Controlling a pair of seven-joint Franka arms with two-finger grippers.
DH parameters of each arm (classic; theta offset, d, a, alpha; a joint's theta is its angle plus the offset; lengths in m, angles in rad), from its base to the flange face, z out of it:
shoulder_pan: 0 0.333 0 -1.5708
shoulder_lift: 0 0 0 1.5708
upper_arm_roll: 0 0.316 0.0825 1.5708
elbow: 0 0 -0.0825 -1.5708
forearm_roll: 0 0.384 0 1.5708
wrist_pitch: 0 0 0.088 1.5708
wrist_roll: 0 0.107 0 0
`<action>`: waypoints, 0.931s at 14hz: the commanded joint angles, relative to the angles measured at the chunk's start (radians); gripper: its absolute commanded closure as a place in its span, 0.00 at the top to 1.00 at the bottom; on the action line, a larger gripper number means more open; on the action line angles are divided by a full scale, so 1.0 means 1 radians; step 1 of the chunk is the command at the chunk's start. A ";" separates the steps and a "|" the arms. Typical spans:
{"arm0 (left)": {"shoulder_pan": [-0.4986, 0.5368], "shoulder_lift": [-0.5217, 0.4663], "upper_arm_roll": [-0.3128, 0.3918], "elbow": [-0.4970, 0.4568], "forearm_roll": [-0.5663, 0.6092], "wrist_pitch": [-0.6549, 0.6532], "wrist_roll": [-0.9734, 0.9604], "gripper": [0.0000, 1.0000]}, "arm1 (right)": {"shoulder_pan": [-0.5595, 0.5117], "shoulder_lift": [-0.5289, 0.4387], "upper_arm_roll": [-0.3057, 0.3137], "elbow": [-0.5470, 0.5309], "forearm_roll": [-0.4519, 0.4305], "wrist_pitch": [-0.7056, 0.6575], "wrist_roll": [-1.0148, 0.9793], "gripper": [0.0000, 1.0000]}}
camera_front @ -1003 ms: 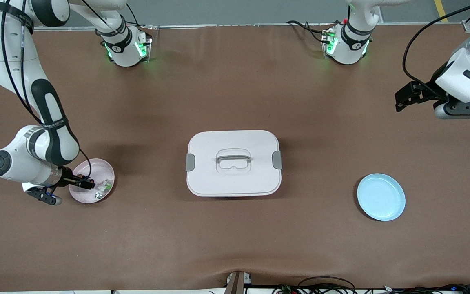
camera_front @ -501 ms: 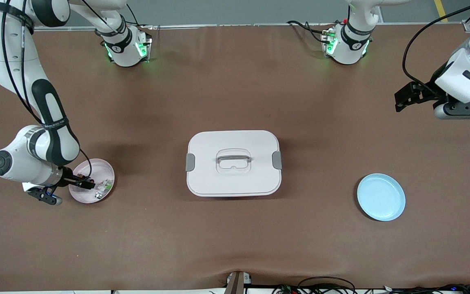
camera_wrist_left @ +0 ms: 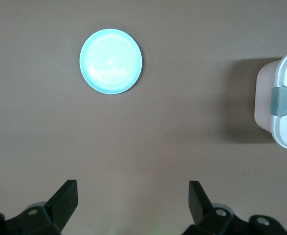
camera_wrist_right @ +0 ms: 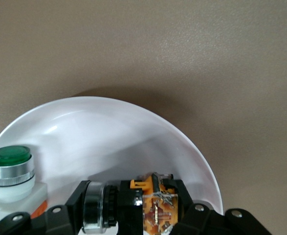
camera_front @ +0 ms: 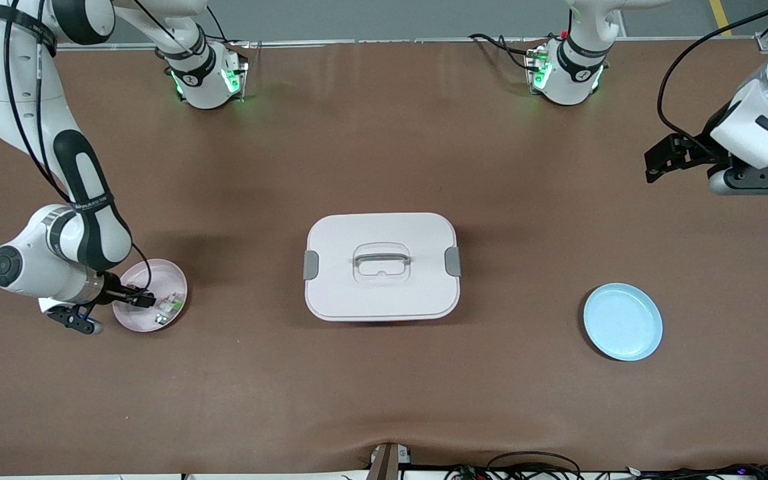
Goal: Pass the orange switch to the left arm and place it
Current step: 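Lift the orange switch with the right gripper toward the white box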
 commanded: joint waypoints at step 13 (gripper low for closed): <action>0.005 -0.019 -0.009 -0.021 0.019 0.013 0.017 1.00 | 0.069 -0.211 0.011 0.116 -0.101 -0.444 -0.008 0.34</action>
